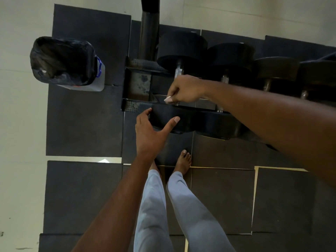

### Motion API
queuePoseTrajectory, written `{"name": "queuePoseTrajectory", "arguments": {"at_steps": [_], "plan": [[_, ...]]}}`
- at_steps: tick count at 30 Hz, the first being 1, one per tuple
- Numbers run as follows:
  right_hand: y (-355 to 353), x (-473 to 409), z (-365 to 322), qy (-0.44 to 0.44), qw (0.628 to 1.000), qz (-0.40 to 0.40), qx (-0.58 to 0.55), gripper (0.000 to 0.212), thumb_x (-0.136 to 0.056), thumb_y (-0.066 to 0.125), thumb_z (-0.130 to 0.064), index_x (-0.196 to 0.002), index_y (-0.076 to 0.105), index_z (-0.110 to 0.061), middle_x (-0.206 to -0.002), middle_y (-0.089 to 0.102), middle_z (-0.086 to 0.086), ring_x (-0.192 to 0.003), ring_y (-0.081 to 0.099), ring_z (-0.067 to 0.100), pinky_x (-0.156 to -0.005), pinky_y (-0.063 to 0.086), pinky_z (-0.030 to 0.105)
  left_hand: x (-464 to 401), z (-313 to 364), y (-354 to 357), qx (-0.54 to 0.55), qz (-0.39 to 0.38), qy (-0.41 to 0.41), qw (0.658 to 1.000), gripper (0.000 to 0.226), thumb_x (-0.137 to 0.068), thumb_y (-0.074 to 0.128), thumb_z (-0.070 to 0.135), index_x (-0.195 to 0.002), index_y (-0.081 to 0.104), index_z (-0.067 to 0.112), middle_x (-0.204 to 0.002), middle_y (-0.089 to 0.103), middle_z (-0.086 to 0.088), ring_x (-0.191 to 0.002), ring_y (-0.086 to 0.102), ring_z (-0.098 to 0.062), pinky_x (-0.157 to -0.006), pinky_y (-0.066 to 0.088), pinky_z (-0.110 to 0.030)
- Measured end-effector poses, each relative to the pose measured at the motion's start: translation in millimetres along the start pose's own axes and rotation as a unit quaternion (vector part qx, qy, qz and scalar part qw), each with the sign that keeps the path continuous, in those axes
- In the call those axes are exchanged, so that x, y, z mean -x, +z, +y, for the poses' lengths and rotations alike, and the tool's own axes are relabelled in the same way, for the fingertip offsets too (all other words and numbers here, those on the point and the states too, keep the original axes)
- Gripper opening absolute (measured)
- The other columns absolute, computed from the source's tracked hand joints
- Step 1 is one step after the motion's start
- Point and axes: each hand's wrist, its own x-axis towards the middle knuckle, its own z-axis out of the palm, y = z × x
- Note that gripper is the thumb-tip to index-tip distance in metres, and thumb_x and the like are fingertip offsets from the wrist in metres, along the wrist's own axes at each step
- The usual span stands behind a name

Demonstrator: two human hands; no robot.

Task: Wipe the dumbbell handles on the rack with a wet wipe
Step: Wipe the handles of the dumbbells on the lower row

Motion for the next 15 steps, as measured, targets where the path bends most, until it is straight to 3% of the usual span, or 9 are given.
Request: {"name": "queuePoseTrajectory", "arguments": {"at_steps": [3,7,11,13,15], "plan": [[4,32,29,0.020,0.989,0.079,-0.123,0.019,-0.097,0.077,-0.034,-0.114,0.082,-0.025,-0.106,0.078,-0.014,-0.100,0.069,-0.002,-0.091,0.053,0.024,6,10,-2,-0.038,0.027,0.012,0.999,0.093,-0.081,0.084,0.067,-0.151,0.046,0.018,-0.148,0.050,0.001,-0.136,0.048,-0.014,-0.100,0.038,-0.017],[16,89,79,0.058,0.954,0.200,-0.216,0.021,-0.100,0.074,-0.028,-0.118,0.081,-0.020,-0.108,0.076,-0.011,-0.103,0.071,0.005,-0.093,0.054,0.026,28,37,10,-0.139,0.073,0.139,0.978,0.068,-0.089,0.083,0.052,-0.140,0.054,0.018,-0.139,0.054,-0.002,-0.125,0.048,-0.015,-0.100,0.038,-0.027],[28,126,127,0.082,0.940,0.273,-0.185,0.018,-0.099,0.075,-0.027,-0.114,0.083,-0.020,-0.106,0.077,-0.011,-0.094,0.068,0.000,-0.087,0.053,0.027,46,68,51,-0.119,-0.009,0.230,0.966,0.043,-0.097,0.078,0.044,-0.130,0.061,0.022,-0.128,0.056,0.007,-0.113,0.058,-0.009,-0.088,0.058,-0.033],[32,132,145,0.085,0.937,0.283,-0.185,0.015,-0.098,0.076,-0.028,-0.111,0.083,-0.023,-0.102,0.076,-0.015,-0.088,0.065,-0.009,-0.082,0.050,0.017,49,76,78,-0.103,-0.050,0.224,0.968,0.041,-0.098,0.076,0.043,-0.130,0.061,0.022,-0.127,0.054,0.009,-0.105,0.060,-0.005,-0.082,0.060,-0.031],[34,130,157,0.081,0.937,0.294,-0.172,0.015,-0.096,0.079,-0.029,-0.109,0.084,-0.024,-0.103,0.079,-0.013,-0.086,0.066,-0.007,-0.081,0.050,0.014,47,78,105,-0.104,-0.070,0.194,0.973,0.045,-0.096,0.077,0.046,-0.132,0.060,0.024,-0.128,0.052,0.010,-0.102,0.060,-0.005,-0.083,0.062,-0.032]]}}
